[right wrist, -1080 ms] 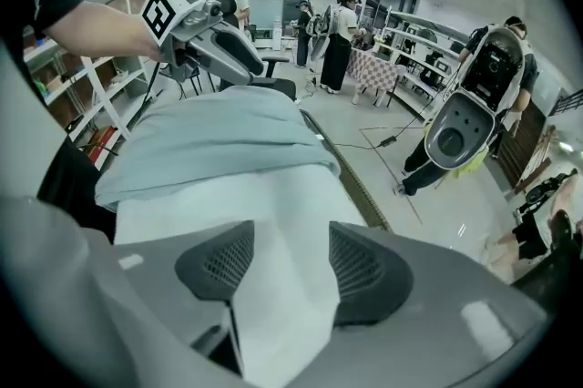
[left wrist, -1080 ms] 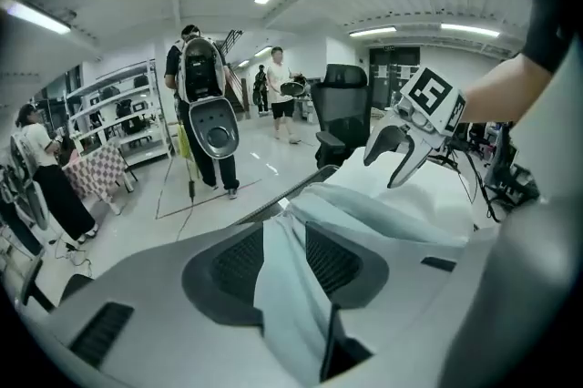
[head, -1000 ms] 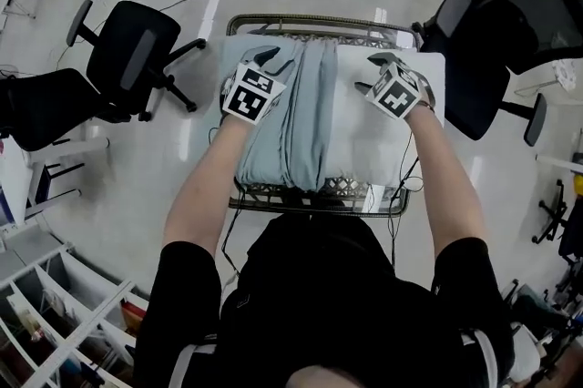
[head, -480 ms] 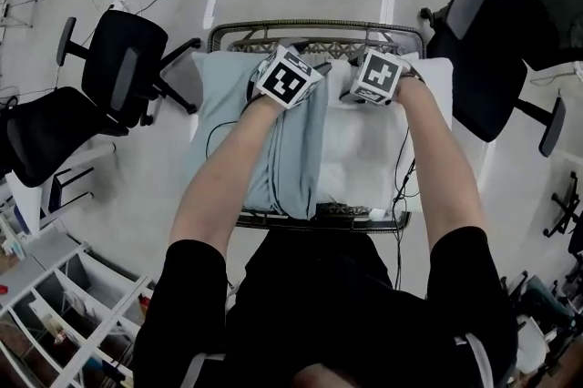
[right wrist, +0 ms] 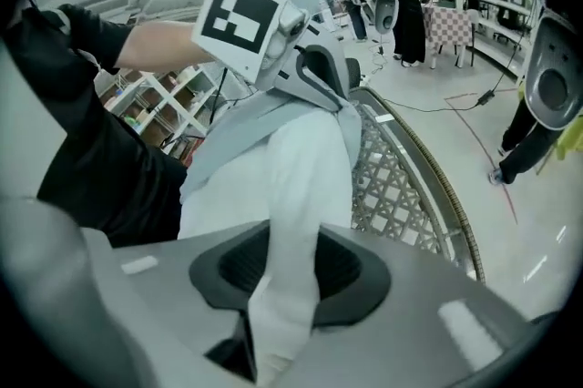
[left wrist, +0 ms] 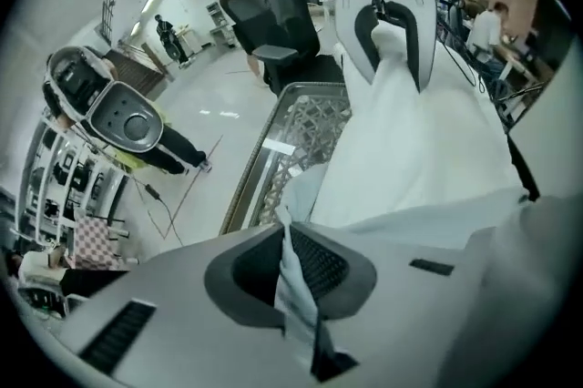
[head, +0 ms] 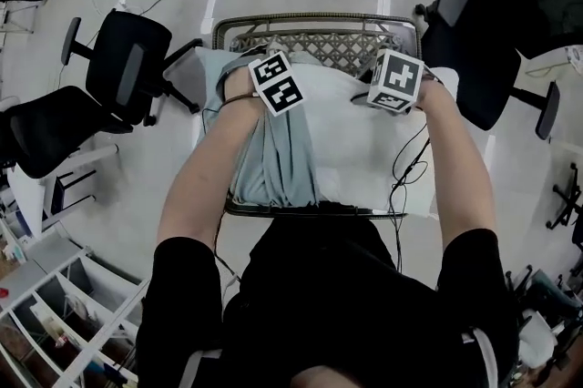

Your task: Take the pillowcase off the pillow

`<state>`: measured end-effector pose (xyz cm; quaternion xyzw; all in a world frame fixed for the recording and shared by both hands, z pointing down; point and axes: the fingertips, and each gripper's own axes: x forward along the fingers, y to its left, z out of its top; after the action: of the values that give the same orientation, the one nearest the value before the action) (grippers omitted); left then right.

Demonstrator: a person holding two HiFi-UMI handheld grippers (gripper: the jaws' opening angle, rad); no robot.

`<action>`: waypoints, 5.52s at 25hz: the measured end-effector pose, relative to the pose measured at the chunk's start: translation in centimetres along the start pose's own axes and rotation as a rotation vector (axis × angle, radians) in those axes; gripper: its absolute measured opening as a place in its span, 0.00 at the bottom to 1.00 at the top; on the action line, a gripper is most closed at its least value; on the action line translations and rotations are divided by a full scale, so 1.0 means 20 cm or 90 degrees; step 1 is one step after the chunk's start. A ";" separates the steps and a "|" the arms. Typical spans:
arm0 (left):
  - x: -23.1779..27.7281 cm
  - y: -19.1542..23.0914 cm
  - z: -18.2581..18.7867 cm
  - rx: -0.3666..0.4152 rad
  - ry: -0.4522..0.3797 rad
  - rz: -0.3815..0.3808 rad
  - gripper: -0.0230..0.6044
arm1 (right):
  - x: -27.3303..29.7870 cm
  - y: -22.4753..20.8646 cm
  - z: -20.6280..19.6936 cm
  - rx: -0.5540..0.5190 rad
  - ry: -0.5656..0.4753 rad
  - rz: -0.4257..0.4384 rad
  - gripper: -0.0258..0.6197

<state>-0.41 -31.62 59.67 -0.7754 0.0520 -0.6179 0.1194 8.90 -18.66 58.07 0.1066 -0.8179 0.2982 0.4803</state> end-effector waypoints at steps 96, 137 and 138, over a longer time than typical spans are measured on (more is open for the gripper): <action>0.07 0.10 -1.52 -0.099 0.187 -0.004 0.05 | -0.14 -0.31 -0.42 0.062 -0.007 -0.174 0.14; -0.11 -0.03 -0.02 -0.281 -0.146 -0.134 0.27 | 0.04 -0.09 -0.03 -0.066 0.027 -0.096 0.30; -0.11 -0.06 -0.03 -0.282 -0.129 -0.134 0.19 | 0.03 -0.07 -0.03 -0.067 0.022 -0.098 0.30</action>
<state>-1.58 -30.08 57.93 -0.8416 0.0927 -0.5198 -0.1135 9.63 -19.43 59.37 0.1391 -0.8134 0.2189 0.5206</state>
